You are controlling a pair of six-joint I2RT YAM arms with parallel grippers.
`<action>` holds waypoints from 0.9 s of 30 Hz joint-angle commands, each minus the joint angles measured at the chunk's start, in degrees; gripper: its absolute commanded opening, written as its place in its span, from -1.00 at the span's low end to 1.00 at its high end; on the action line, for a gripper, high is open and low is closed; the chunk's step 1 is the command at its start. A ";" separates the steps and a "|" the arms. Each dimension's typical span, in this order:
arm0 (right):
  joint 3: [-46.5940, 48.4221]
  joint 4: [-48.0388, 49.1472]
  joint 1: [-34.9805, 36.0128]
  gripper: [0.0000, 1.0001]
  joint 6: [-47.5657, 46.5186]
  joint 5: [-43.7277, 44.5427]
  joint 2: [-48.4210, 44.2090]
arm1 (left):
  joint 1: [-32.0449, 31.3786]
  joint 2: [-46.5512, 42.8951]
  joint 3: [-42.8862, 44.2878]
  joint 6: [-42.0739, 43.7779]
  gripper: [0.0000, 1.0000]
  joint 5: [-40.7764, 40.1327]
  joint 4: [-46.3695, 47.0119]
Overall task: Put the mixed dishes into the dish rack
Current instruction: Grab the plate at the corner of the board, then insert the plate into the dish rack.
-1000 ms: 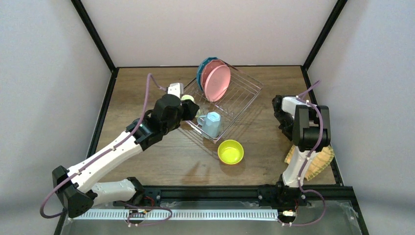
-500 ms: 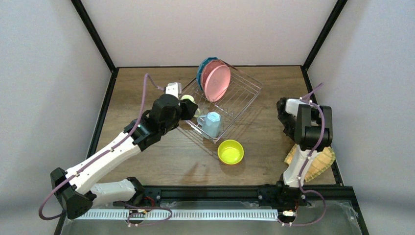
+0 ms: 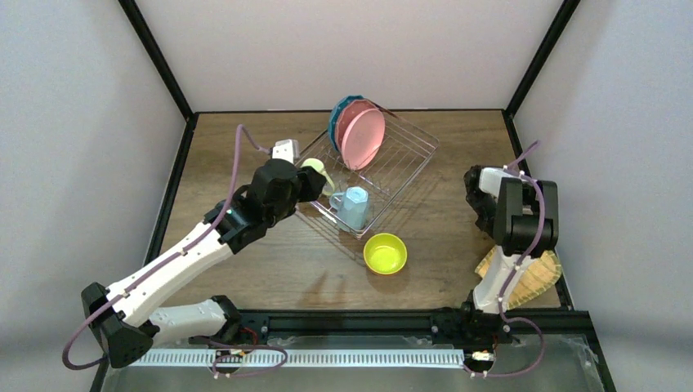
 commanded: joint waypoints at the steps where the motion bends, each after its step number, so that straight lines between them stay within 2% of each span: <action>1: 1.37 6.63 -0.20 -0.99 -1.36 -5.61 -5.23 | 0.23 -0.80 1.52 -1.27 0.94 -1.16 -1.94; 7: 6.18 9.09 0.10 -0.99 -5.47 -11.22 -12.54 | 0.23 -0.69 2.72 -2.04 0.93 -1.37 -2.65; 19: 12.49 12.52 5.02 -0.99 -8.69 -18.15 -19.79 | 0.25 -0.75 2.69 -4.36 0.92 -2.16 -5.29; 27: 25.42 11.90 11.51 -0.99 -7.99 -21.24 -19.02 | 0.27 -0.37 1.19 -5.49 0.92 -2.86 -6.49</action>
